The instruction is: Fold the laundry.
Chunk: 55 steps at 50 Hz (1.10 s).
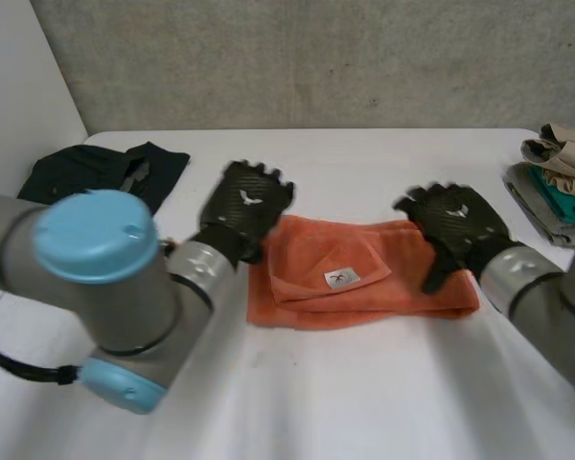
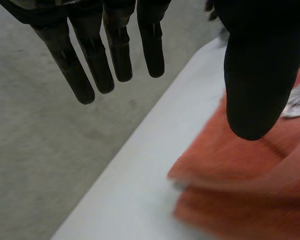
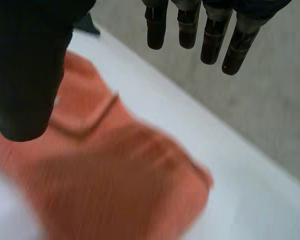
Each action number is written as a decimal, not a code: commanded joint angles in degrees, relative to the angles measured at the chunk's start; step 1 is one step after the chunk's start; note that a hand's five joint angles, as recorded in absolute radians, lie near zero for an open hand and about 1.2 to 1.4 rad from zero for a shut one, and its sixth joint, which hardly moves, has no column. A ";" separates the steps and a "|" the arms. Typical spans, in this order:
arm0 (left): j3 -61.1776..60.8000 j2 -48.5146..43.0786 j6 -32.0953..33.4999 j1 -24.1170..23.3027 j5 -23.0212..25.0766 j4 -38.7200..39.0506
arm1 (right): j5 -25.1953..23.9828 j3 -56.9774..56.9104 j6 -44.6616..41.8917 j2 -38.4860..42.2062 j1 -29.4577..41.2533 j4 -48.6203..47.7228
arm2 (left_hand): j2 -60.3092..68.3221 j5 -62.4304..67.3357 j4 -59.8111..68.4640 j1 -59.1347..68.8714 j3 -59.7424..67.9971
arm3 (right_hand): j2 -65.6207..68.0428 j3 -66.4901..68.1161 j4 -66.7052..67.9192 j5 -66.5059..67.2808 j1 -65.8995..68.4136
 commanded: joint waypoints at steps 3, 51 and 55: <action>4.13 -9.65 -1.52 -4.70 0.41 -0.13 | -0.21 5.19 -3.15 0.54 -4.57 2.98 | 9.02 8.64 8.77 8.69 8.83 | 0.26 0.80 -0.71 -1.06 1.48; 6.68 -12.65 4.28 -3.30 -6.19 2.15 | 0.14 7.13 -7.64 5.11 -4.30 -5.03 | 6.33 5.95 6.08 6.00 6.15 | 19.28 19.82 18.32 17.96 20.50; 9.22 -16.42 4.28 -2.42 -5.48 2.50 | 0.23 7.13 -7.64 5.38 -4.30 -5.03 | 7.84 7.46 7.59 7.51 7.65 | 19.45 19.99 18.48 18.13 20.67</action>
